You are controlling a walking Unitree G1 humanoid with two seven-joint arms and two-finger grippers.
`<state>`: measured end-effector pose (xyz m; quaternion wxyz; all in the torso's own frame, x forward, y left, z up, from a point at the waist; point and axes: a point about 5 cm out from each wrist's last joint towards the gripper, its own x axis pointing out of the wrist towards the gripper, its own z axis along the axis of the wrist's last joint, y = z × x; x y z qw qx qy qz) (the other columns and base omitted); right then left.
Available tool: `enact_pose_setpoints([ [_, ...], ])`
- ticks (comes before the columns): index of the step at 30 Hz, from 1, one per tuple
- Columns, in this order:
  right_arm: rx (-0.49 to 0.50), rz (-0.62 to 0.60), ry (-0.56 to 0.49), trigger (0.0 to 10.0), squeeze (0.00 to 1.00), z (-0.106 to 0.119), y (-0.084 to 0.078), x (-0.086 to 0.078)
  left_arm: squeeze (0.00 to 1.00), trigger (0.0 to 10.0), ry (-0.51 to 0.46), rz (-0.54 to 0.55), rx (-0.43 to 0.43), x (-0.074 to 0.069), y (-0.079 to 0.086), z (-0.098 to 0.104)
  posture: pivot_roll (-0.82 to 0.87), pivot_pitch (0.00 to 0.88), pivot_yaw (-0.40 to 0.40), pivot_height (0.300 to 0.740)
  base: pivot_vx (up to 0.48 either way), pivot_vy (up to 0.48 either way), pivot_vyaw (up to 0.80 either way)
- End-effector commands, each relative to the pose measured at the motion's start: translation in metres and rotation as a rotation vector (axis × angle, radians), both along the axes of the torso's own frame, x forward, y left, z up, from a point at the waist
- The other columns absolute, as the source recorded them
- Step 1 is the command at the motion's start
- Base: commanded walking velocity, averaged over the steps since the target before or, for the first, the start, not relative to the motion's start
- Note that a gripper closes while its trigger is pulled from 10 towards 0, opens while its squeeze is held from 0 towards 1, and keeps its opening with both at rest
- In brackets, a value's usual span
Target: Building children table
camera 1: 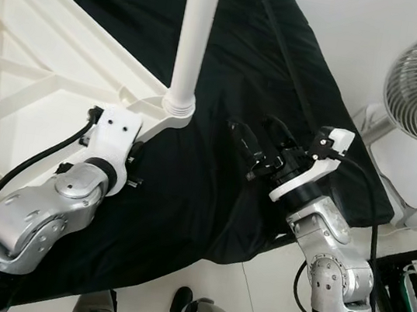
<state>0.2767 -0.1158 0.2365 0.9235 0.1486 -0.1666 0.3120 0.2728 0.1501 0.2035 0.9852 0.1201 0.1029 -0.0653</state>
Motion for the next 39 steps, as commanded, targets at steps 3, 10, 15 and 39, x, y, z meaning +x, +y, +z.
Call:
enact_pose_setpoints([
  [3,0.005,0.002,0.001,10.0,0.00,0.002,0.000,-0.001,0.00,0.0,-0.006,0.312,0.116,0.006,0.045,-0.007,0.20,0.245,-0.122,0.740,0.000,0.000,0.00],
  [10,0.012,0.000,-0.006,10.0,0.00,0.004,0.001,-0.002,0.00,0.0,-0.038,0.303,0.115,0.027,0.034,-0.006,0.18,0.232,-0.112,0.740,0.000,0.000,0.00],
  [15,0.013,-0.006,-0.005,10.0,0.00,0.004,0.001,-0.002,0.00,0.0,-0.043,0.279,0.096,0.037,0.022,-0.006,0.18,0.232,-0.112,0.740,0.000,0.000,0.00],
  [39,0.019,-0.032,0.004,10.0,0.00,0.001,0.000,-0.003,0.00,10.0,-0.238,-0.230,0.028,0.027,-0.065,0.019,0.19,0.256,-0.101,0.740,0.000,0.000,0.00],
])
